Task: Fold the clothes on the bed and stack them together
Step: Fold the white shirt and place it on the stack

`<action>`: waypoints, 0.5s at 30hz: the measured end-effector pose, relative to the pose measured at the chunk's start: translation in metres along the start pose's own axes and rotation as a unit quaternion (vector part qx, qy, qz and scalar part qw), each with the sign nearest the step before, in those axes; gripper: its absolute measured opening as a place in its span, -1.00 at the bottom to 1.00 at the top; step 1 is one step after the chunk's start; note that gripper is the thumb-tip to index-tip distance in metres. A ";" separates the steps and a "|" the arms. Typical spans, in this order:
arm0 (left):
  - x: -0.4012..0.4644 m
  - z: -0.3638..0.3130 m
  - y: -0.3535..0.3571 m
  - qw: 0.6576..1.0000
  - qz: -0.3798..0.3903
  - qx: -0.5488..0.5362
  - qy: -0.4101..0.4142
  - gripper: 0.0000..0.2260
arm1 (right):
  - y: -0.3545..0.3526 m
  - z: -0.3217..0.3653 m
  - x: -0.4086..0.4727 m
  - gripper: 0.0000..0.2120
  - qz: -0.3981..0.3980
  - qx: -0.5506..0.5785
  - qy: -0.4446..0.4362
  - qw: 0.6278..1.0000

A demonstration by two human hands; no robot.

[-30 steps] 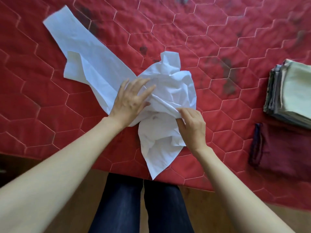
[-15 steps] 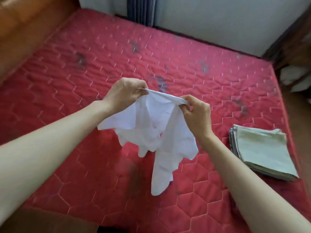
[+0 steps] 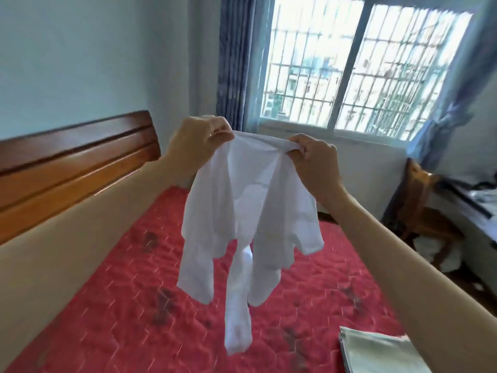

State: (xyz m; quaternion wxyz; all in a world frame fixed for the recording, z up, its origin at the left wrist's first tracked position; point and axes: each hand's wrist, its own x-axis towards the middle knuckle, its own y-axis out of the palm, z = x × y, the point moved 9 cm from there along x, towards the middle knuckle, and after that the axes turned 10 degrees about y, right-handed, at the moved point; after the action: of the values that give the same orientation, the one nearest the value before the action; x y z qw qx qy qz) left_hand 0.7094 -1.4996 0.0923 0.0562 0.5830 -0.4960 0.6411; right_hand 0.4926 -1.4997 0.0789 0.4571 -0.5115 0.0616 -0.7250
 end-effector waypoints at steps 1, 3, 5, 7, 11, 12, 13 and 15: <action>0.015 -0.011 -0.012 1.000 -0.010 0.003 0.013 -0.78 | -0.017 0.009 0.010 -0.83 -0.014 0.002 -0.013 1.000; 0.038 -0.029 -0.029 0.999 -0.010 0.015 0.037 -0.77 | -0.041 0.020 0.025 -0.86 -0.035 0.004 -0.030 0.999; 0.053 -0.038 -0.034 0.998 0.002 0.026 0.049 -0.80 | -0.053 0.023 0.036 -0.87 -0.039 -0.008 -0.035 0.999; 0.058 -0.038 -0.028 0.999 0.015 0.015 0.048 -0.84 | -0.052 0.017 0.040 -0.85 -0.020 -0.013 -0.014 1.000; 0.049 -0.022 -0.002 0.999 0.036 -0.003 0.012 -0.85 | -0.029 -0.009 0.031 -0.86 0.023 -0.010 0.055 0.998; 0.048 -0.020 0.004 0.999 0.040 -0.013 0.002 -0.85 | -0.023 -0.017 0.026 -0.86 0.026 0.003 0.079 0.997; 0.048 -0.019 0.010 0.999 0.041 -0.024 -0.002 -0.85 | -0.017 -0.025 0.021 -0.87 0.026 0.017 0.104 0.994; 0.051 -0.021 0.019 0.998 0.045 -0.041 0.001 -0.85 | -0.003 -0.041 0.009 -0.92 0.026 0.031 0.142 0.989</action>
State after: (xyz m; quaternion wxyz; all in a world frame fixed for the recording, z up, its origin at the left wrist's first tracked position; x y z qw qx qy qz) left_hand 0.6659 -1.5202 0.1259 0.0515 0.5570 -0.5472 0.6227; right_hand 0.4572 -1.5198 0.0677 0.4782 -0.3874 0.1169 -0.7795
